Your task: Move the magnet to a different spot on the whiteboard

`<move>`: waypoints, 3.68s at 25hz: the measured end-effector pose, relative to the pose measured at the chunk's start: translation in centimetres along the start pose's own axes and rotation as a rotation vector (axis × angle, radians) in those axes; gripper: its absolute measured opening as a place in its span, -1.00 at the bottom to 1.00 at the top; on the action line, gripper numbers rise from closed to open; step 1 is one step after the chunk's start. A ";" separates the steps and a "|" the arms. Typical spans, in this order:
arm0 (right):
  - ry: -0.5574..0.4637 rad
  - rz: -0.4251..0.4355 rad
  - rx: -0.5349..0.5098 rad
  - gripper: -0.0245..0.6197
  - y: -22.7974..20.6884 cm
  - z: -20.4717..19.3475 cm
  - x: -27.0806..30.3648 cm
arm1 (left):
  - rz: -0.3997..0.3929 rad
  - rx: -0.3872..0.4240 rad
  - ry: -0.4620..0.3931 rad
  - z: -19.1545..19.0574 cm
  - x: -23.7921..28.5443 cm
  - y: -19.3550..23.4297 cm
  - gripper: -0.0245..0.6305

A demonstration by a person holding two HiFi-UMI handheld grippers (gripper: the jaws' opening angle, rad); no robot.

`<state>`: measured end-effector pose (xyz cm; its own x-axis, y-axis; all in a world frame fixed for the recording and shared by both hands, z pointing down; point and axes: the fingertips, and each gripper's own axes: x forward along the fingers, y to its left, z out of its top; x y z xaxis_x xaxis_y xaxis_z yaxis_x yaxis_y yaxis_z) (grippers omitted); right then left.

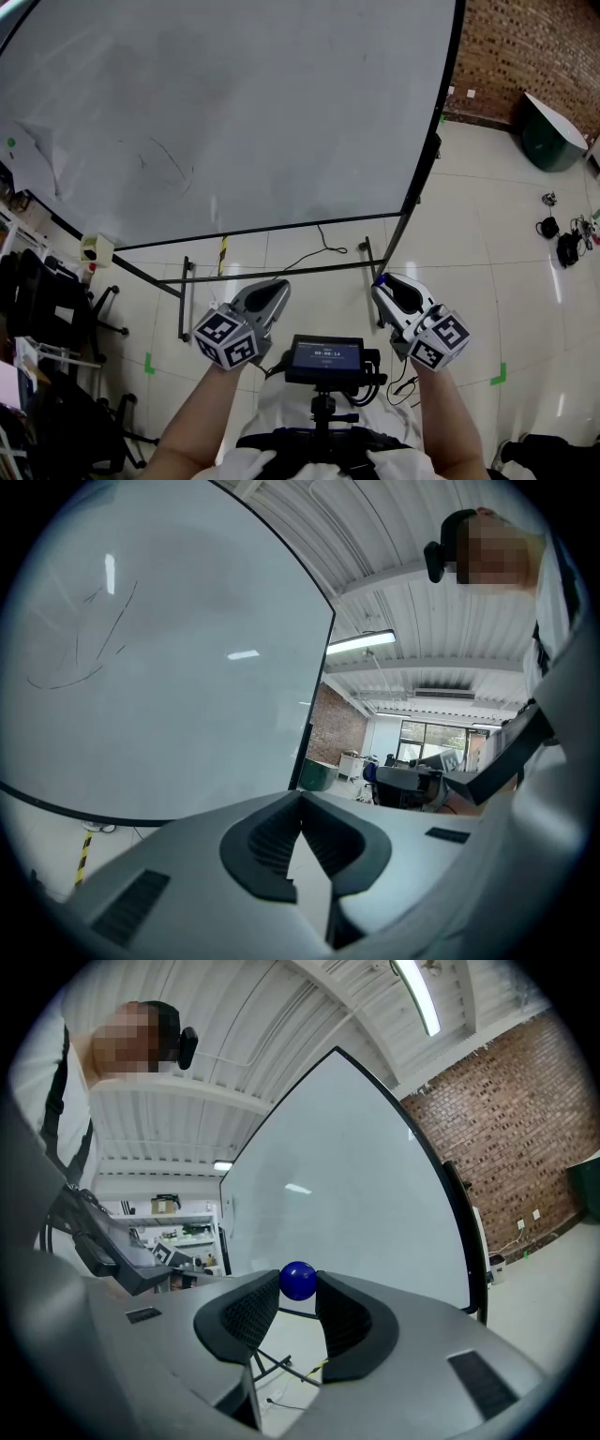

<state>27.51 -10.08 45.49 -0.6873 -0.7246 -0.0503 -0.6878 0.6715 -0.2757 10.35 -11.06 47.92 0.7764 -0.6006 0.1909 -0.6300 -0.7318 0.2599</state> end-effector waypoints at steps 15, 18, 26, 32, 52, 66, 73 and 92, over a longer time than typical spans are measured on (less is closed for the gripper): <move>-0.008 0.037 0.008 -0.44 1.5 0.1 1.0 | 0.048 -0.006 -0.006 0.3 -2.3 0.4 -0.85; -0.009 0.048 0.012 -0.44 1.9 0.1 1.3 | 0.057 -0.010 -0.011 0.3 -2.8 0.5 -0.85; -0.004 0.066 0.025 -0.44 2.1 -0.3 1.9 | 0.070 -0.015 -0.017 0.6 -3.2 0.7 -0.84; -0.002 0.086 0.005 -0.44 2.0 0.2 3.1 | 0.105 -0.020 -0.023 0.7 -4.0 1.7 -0.84; -0.003 0.236 -0.103 -0.44 5.6 3.7 12.2 | 0.283 -0.163 -0.141 1.9 -9.9 8.1 -0.83; 0.083 0.112 -0.255 -0.44 7.6 5.6 23.1 | 0.229 -0.195 -0.022 0.7 -12.0 16.7 -0.82; 0.108 0.123 -0.485 -0.44 10.0 8.0 27.9 | 0.172 -0.101 0.013 2.1 -12.0 19.5 -0.82; 0.250 -0.029 -0.939 -0.44 16.5 13.6 40.8 | 0.113 -0.121 -0.042 3.0 -17.3 27.8 -0.82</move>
<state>-8.74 -30.66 25.85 -0.6225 -0.7617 0.1798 -0.5370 0.5829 0.6098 -20.61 -21.99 48.96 0.6977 -0.6916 0.1866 -0.7049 -0.6164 0.3511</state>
